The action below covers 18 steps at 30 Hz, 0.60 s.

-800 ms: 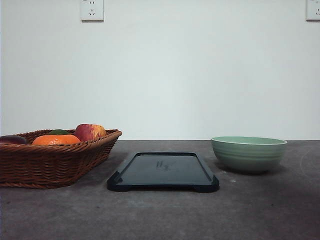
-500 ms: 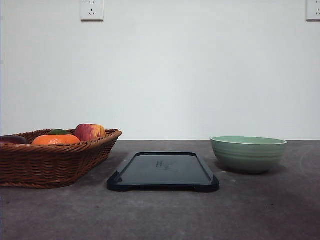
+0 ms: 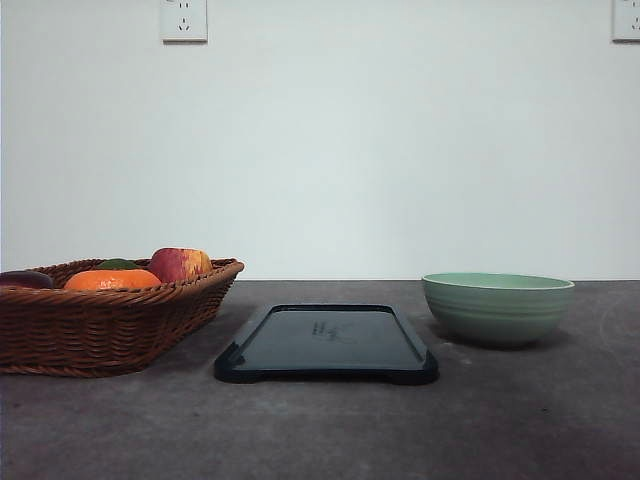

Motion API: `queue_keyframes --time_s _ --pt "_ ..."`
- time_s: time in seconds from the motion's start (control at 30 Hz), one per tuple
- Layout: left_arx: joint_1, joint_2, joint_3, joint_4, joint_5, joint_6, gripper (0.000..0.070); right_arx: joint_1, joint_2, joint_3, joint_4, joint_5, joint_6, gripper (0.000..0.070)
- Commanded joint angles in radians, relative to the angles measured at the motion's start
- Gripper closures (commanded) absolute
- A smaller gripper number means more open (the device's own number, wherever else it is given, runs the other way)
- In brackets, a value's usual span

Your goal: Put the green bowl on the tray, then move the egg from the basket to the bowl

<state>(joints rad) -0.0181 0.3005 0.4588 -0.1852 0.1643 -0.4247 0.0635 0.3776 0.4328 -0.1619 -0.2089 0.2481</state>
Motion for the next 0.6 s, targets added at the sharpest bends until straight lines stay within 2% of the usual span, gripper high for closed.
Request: queue_keyframes --time_s 0.0,0.23,0.4,0.57 --pt "-0.003 0.046 0.036 -0.01 0.029 0.043 0.0699 0.0 0.042 0.026 0.002 -0.036 -0.026 0.0693" --pt "-0.003 0.238 0.135 -0.066 0.123 0.119 0.07 0.004 0.225 0.075 -0.006 -0.157 -0.028 0.0693" --pt "-0.016 0.373 0.212 -0.127 0.133 0.173 0.0699 0.022 0.34 0.109 -0.011 -0.162 -0.041 0.0693" --pt "-0.047 0.496 0.29 -0.182 0.133 0.2 0.07 0.047 0.465 0.162 -0.075 -0.161 -0.105 0.0693"
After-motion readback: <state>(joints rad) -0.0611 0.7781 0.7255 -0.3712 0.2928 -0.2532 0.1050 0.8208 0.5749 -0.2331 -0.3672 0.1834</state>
